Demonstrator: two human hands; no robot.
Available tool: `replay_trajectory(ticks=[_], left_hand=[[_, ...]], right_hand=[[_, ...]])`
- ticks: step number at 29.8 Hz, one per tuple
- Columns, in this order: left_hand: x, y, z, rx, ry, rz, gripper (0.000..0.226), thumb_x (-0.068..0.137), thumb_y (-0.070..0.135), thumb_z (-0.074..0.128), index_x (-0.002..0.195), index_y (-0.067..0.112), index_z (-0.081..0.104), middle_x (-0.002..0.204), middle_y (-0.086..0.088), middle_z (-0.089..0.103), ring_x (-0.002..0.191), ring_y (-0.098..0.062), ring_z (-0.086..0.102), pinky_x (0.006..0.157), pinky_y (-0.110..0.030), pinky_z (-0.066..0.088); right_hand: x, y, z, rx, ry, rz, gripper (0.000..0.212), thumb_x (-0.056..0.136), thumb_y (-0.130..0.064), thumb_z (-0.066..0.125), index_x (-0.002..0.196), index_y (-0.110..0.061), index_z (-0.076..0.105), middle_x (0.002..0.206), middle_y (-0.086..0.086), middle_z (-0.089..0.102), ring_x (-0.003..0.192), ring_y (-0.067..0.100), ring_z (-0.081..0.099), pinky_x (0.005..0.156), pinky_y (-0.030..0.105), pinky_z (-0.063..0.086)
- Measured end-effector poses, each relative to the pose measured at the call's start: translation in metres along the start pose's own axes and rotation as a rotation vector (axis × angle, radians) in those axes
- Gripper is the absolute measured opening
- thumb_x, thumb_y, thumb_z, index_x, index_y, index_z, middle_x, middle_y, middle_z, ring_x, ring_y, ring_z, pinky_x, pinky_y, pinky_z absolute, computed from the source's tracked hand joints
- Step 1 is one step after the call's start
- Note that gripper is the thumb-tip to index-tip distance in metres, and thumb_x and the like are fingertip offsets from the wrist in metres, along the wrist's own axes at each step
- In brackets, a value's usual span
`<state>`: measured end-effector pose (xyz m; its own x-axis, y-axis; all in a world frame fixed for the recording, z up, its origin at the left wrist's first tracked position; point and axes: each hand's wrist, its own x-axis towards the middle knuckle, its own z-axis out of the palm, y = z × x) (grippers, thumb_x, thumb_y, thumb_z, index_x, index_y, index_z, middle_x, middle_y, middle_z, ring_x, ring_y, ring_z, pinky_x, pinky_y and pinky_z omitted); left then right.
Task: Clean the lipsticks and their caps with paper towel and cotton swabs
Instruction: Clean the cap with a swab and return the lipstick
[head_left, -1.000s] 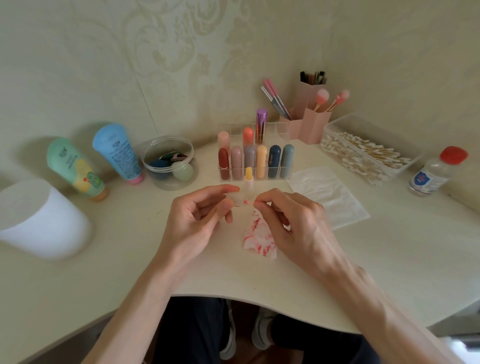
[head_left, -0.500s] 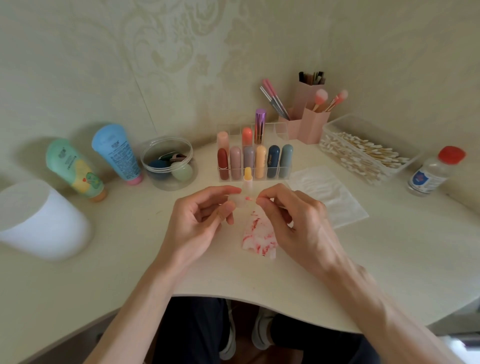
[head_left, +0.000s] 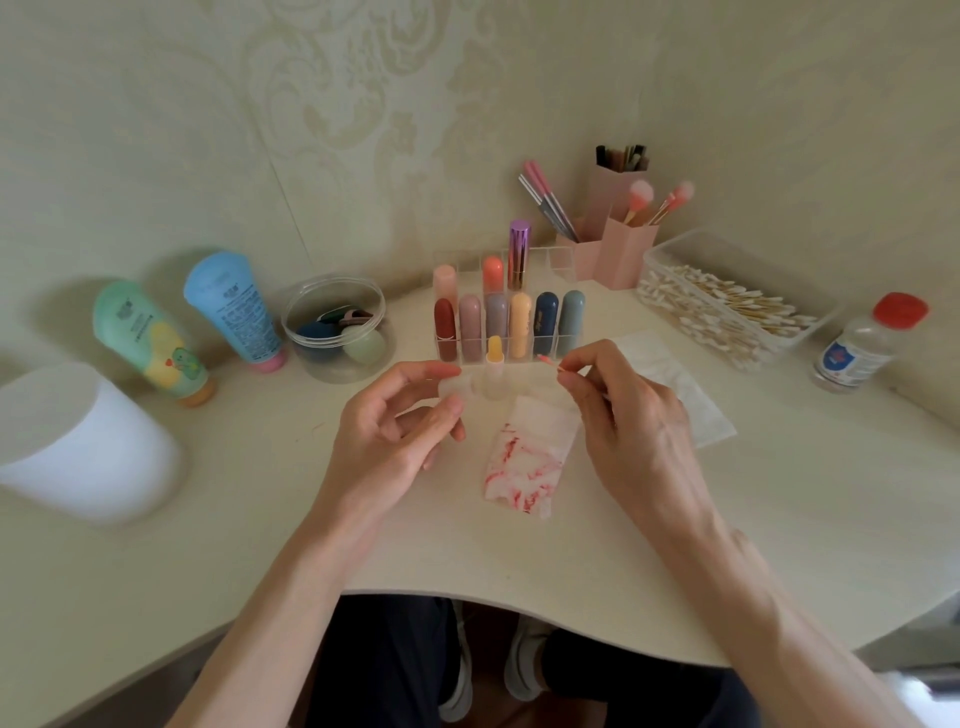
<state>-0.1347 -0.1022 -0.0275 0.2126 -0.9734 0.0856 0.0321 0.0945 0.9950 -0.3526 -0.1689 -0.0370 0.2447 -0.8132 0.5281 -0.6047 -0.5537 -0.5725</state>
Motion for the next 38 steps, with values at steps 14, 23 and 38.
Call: replay_trajectory(ticks=[14, 23, 38], left_hand=[[0.0, -0.002, 0.004, 0.047, 0.058, 0.029, 0.029, 0.093, 0.023, 0.073, 0.12, 0.017, 0.067, 0.106, -0.005, 0.078, 0.08, -0.021, 0.072, 0.063, -0.028, 0.047], [0.002, -0.007, 0.001, 0.18, 0.044, 0.093, 0.026, 0.091, 0.012, 0.077, 0.117, 0.013, 0.072, 0.109, 0.002, 0.077, 0.101, -0.016, 0.074, 0.083, -0.022, 0.057], [0.014, -0.025, -0.008, 0.569, 0.335, 0.136, 0.021, 0.085, 0.027, 0.085, 0.103, 0.025, 0.074, 0.098, 0.016, 0.075, 0.084, -0.002, 0.066, 0.07, -0.007, 0.04]], right_hand=[[0.001, 0.013, -0.003, -0.177, 0.03, 0.086, 0.005, 0.098, -0.023, 0.072, 0.098, -0.019, 0.074, 0.083, -0.005, 0.064, 0.081, 0.019, 0.054, 0.065, 0.035, 0.042], [0.001, 0.015, -0.003, -0.146, 0.021, 0.096, 0.005, 0.098, -0.026, 0.073, 0.098, -0.021, 0.075, 0.084, -0.006, 0.067, 0.08, 0.021, 0.06, 0.069, 0.039, 0.051], [0.001, 0.013, -0.001, -0.151, 0.003, 0.076, 0.005, 0.099, -0.025, 0.071, 0.096, -0.021, 0.073, 0.084, -0.006, 0.067, 0.08, 0.022, 0.061, 0.071, 0.043, 0.053]])
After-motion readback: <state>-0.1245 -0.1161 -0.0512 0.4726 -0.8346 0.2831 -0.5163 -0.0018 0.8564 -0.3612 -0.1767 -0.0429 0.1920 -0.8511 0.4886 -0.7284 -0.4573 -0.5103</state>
